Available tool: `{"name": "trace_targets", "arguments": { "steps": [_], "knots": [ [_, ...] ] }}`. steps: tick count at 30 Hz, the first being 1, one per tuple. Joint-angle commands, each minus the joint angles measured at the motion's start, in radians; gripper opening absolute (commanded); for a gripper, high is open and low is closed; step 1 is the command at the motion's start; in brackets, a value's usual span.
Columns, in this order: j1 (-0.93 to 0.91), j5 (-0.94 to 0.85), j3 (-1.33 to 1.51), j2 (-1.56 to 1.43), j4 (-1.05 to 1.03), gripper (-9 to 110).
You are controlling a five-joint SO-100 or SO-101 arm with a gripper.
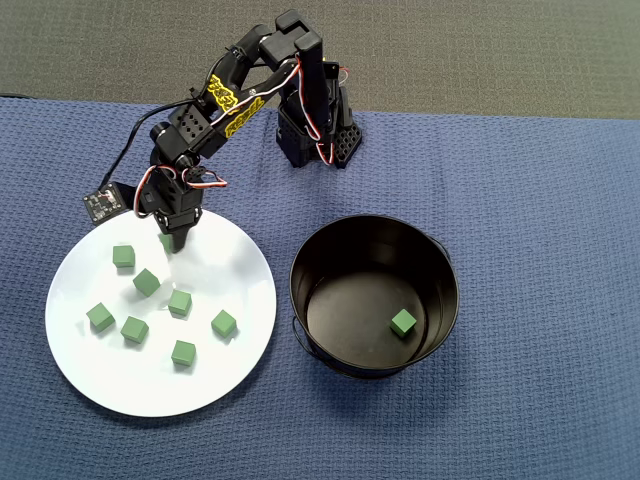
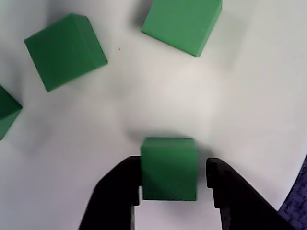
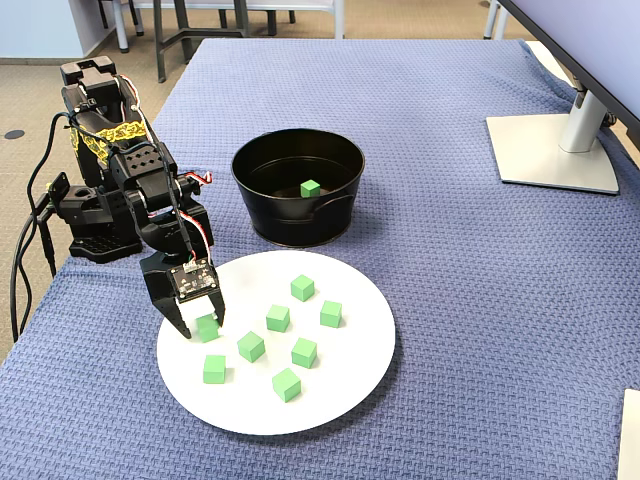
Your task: Pick up the green cubes from the white plate and place them in the black recipient
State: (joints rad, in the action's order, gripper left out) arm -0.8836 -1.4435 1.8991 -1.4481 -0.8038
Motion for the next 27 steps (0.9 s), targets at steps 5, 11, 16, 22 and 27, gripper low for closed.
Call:
{"name": "trace_targets", "arguments": {
  "steps": [5, 11, 16, 22, 27],
  "knots": [
    [-0.003, 0.098, -0.069, -0.048, 0.020, 0],
    [0.058, 0.353, -0.316, -0.196, -0.267, 0],
    [0.184, 0.561, -0.350, -0.411, -0.419, 0],
    [0.480, 0.833, -0.310, -0.653, -0.548, 0],
    [0.756, 1.042, -0.253, -0.738, -0.488, 0]
  ]
}}
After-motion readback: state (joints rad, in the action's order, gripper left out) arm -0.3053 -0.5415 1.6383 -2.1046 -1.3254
